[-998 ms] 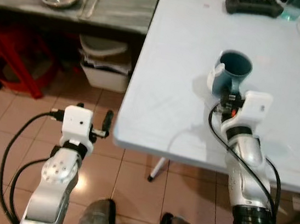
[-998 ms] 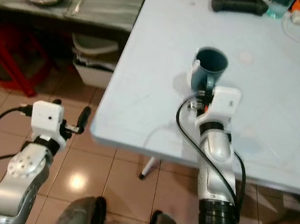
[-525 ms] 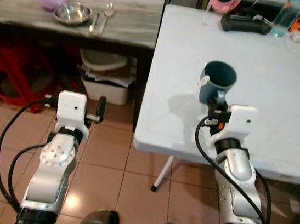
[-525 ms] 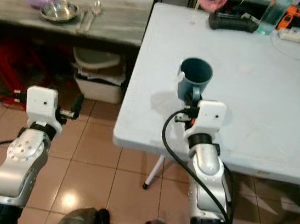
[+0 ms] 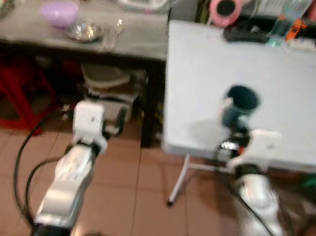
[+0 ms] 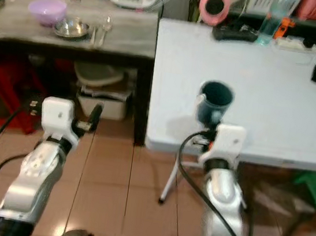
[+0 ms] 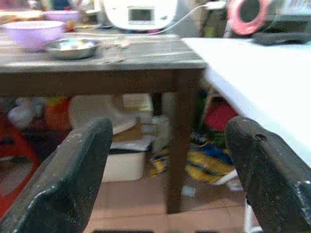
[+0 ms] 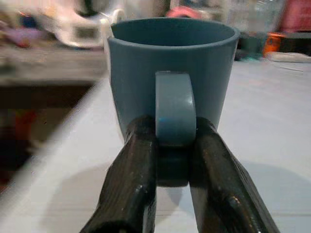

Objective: Setting the table

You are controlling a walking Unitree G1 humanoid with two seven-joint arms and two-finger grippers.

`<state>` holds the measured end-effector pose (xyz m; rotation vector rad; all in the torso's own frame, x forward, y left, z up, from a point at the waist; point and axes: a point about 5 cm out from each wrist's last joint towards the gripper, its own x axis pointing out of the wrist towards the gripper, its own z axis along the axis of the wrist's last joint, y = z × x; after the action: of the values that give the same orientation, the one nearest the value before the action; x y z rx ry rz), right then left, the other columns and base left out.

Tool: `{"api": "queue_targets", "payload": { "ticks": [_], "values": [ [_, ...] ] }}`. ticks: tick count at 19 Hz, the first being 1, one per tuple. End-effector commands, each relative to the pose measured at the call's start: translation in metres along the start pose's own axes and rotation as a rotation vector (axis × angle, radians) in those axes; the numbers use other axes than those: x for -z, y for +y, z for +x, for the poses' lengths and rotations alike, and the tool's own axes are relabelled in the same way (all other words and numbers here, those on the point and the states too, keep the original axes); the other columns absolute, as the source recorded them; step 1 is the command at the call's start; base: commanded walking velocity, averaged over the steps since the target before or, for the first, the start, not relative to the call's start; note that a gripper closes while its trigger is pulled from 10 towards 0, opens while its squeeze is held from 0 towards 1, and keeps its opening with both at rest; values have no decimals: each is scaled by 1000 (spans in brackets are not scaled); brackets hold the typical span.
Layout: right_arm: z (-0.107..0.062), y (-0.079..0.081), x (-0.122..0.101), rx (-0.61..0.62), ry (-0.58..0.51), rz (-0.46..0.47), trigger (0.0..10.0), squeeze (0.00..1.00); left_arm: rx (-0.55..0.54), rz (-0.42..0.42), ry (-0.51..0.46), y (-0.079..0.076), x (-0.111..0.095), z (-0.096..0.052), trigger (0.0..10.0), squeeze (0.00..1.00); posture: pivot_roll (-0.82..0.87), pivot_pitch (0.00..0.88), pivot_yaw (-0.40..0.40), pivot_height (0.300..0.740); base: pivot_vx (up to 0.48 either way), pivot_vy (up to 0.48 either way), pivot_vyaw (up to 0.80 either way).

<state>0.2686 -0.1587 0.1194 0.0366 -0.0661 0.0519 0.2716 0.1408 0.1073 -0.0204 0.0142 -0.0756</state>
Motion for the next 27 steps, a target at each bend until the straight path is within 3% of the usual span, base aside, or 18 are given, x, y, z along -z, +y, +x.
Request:
{"api": "queue_targets", "payload": {
  "ticks": [1,10,15,22,27],
  "values": [
    [3,-3,-14,7,-59,-31,10000,0,37,-21,-38,-10,-7,4,10000,0,-11,0,11,740,0,480,0],
    [8,-1,-21,-21,-67,-52,10000,0,51,33,-73,-7,-10,12,10000,0,-17,0,15,740,221,381,0],
    [12,2,-23,-36,-70,-67,10000,0,66,44,-82,-11,-9,12,10000,0,-14,0,13,740,472,0,530],
    [16,1,-22,-26,-57,-53,10000,0,207,57,-97,-29,-8,4,10000,0,-12,0,13,740,469,0,0],
    [20,2,-22,-19,-48,-38,10000,0,244,52,-100,-32,-8,2,10000,0,-9,0,11,740,431,-55,0]
  ]
}}
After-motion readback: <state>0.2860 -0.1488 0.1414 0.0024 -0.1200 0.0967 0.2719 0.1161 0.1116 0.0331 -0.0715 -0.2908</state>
